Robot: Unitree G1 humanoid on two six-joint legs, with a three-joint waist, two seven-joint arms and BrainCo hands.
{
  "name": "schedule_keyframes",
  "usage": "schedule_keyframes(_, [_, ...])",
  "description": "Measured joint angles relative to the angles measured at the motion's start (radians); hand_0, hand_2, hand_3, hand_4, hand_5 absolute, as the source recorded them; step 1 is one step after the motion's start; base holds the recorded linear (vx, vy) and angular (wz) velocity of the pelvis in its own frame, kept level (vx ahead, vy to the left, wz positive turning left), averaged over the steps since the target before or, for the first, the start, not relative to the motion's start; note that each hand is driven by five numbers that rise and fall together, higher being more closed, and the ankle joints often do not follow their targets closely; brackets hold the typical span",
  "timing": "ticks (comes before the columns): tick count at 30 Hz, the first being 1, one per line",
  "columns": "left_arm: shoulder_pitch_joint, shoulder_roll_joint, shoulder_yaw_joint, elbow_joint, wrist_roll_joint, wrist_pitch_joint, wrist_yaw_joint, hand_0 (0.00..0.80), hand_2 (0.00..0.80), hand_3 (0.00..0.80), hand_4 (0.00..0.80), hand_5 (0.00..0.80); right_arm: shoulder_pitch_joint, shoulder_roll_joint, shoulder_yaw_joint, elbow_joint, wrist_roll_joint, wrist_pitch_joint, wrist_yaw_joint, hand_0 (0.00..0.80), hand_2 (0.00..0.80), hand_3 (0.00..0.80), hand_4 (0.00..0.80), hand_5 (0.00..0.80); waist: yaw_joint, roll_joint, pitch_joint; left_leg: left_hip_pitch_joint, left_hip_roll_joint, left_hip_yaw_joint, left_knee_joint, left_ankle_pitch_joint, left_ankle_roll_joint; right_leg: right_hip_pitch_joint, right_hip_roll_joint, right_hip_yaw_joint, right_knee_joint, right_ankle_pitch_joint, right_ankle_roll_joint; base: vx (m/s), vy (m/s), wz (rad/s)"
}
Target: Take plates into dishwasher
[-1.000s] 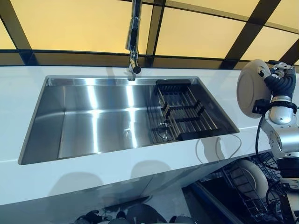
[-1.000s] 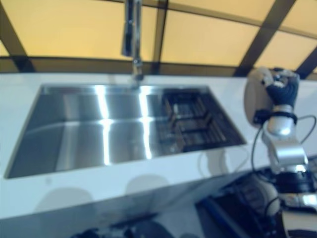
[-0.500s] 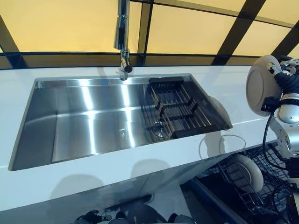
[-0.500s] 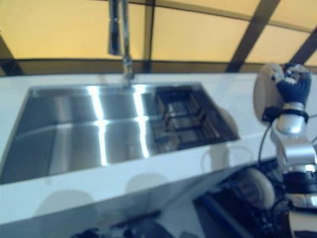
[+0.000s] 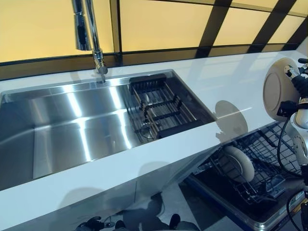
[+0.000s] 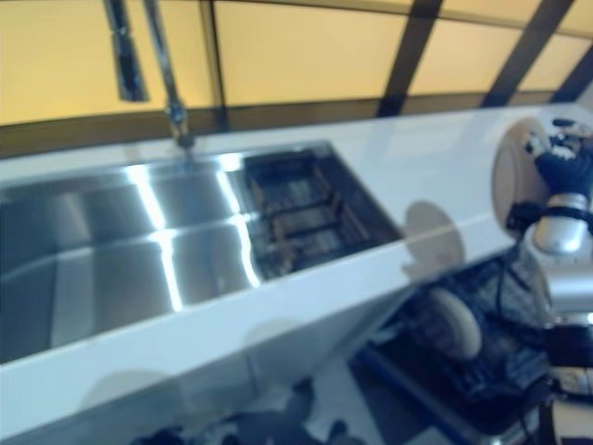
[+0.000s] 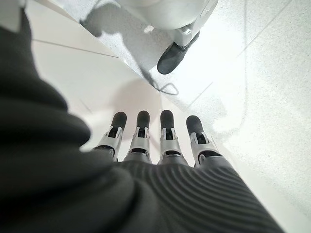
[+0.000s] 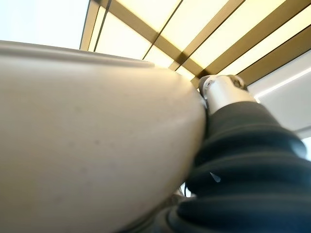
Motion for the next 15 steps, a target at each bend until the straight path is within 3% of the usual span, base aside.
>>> schedule_keyframes(1, [0.001, 0.006, 0.007, 0.002, 0.000, 0.000, 0.001, 0.000, 0.000, 0.000, 0.000, 0.000, 0.010, 0.000, -0.001, 0.000, 0.000, 0.000, 0.000, 0.800, 0.800, 0.800, 0.800, 0.800, -0.003, -0.014, -0.010, -0.001, -0.003, 0.000, 0.000, 0.002, -0.005, 0.001, -0.001, 0.001, -0.005, -0.027, -0.007, -0.053, -0.065, -0.03])
schedule_keyframes(2, [0.003, 0.019, 0.007, 0.002, 0.000, -0.002, 0.001, 0.000, 0.000, 0.000, 0.000, 0.000, 0.021, 0.001, -0.001, 0.002, 0.000, 0.000, 0.000, 0.800, 0.800, 0.800, 0.800, 0.800, -0.008, -0.036, -0.025, -0.013, -0.007, -0.001, 0.001, 0.007, -0.014, 0.004, 0.001, 0.003, -0.022, -0.072, -0.040, -0.040, -0.043, 0.03])
schedule_keyframes(3, [0.003, 0.021, 0.007, 0.003, 0.000, -0.004, 0.003, 0.000, 0.000, 0.000, 0.000, 0.000, 0.022, 0.001, -0.001, 0.004, 0.000, 0.000, 0.000, 0.800, 0.800, 0.800, 0.800, 0.800, -0.017, -0.038, -0.027, -0.013, 0.000, -0.005, 0.002, 0.013, -0.022, 0.006, 0.012, 0.003, -0.027, -0.071, -0.061, -0.059, -0.076, 0.04])
schedule_keyframes(7, [0.003, 0.020, 0.006, 0.004, 0.000, -0.015, 0.003, 0.000, 0.000, 0.000, 0.000, 0.000, 0.032, 0.000, -0.015, 0.029, 0.001, 0.001, 0.001, 0.800, 0.800, 0.800, 0.800, 0.800, -0.023, -0.034, -0.026, -0.013, 0.033, -0.002, 0.006, 0.025, -0.044, 0.006, 0.053, 0.006, -0.043, -0.072, -0.063, -0.045, -0.054, -0.06])
schedule_keyframes(10, [0.000, 0.014, 0.006, 0.004, 0.000, -0.018, 0.003, 0.000, 0.000, 0.000, 0.000, 0.000, 0.033, -0.001, -0.047, 0.034, 0.005, 0.001, 0.002, 0.800, 0.800, 0.800, 0.800, 0.800, -0.044, -0.014, -0.014, -0.014, 0.050, -0.002, 0.005, 0.029, -0.052, 0.009, 0.070, 0.005, -0.052, -0.071, -0.064, -0.072, -0.074, -0.03])
schedule_keyframes(15, [-0.008, -0.005, 0.006, 0.006, 0.000, -0.019, 0.004, 0.000, 0.000, 0.000, 0.000, 0.000, 0.035, -0.042, -0.049, 0.036, 0.010, 0.006, 0.007, 0.800, 0.800, 0.800, 0.800, 0.800, -0.053, 0.032, -0.004, -0.014, 0.047, 0.000, 0.005, 0.026, -0.058, 0.014, 0.075, 0.011, -0.074, -0.059, -0.092, -0.059, -0.062, -0.04])
